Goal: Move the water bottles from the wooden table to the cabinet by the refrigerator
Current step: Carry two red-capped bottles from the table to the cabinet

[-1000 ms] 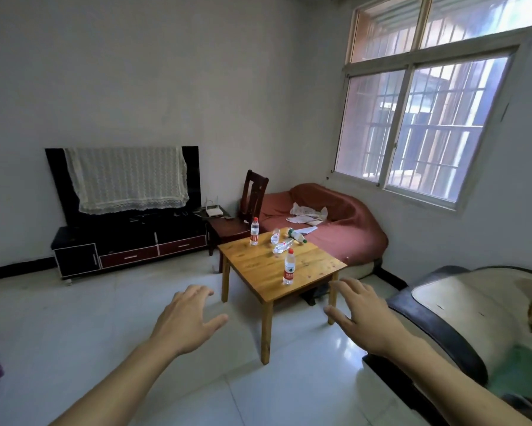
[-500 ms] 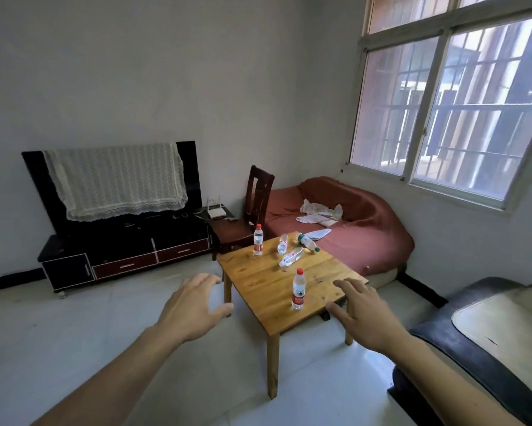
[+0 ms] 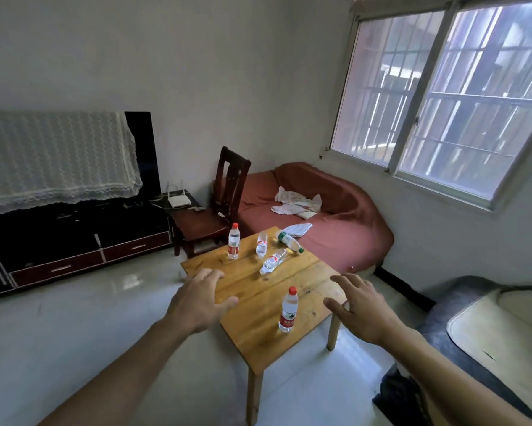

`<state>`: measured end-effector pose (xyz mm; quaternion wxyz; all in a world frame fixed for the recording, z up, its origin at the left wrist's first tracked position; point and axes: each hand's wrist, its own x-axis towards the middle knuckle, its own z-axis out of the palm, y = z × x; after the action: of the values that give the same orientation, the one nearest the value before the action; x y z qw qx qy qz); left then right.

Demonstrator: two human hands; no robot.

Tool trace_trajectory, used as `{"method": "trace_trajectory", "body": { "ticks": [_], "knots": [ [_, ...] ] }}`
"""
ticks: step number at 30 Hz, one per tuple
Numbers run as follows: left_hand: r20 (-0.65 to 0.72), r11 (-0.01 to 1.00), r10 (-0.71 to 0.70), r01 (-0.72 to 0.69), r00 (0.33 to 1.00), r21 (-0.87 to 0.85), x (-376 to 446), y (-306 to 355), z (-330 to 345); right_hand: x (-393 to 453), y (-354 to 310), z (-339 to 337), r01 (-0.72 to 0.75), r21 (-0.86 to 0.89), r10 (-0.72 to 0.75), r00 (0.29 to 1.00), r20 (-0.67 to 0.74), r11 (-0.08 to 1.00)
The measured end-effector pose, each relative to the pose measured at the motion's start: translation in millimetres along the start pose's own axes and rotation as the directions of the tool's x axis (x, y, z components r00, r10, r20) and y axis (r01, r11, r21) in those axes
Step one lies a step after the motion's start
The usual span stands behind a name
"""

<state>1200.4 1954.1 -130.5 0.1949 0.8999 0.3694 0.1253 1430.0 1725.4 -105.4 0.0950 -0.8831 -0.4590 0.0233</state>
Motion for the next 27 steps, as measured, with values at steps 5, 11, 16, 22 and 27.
{"method": "trace_trajectory", "body": {
  "ticks": [5, 11, 16, 22, 27],
  "knots": [
    [0.126, 1.000, 0.012, -0.012, 0.992, -0.002, 67, -14, 30, 63, -1, 27, -0.023, 0.008, 0.023, 0.999, 0.049, 1.000],
    [0.192, 1.000, -0.010, 0.005, 0.981, 0.026, 165, -23, 52, 160, 15, 56, -0.035, 0.061, 0.030, 0.996, 0.086, 0.998],
    [0.179, 0.999, -0.032, 0.030, 0.983, 0.011, 241, -13, 58, 234, 40, 66, -0.059, 0.155, 0.051, 0.997, 0.049, 0.986],
    [0.192, 1.000, -0.027, 0.029, 0.981, -0.005, 318, -10, 76, 307, 56, 79, -0.091, 0.161, 0.080, 0.994, 0.069, 0.983],
    [0.242, 0.999, -0.003, 0.012, 0.970, -0.034, 378, -28, 98, 350, 55, 103, -0.135, 0.159, 0.114, 0.984, 0.134, 0.978]
  ]
}}
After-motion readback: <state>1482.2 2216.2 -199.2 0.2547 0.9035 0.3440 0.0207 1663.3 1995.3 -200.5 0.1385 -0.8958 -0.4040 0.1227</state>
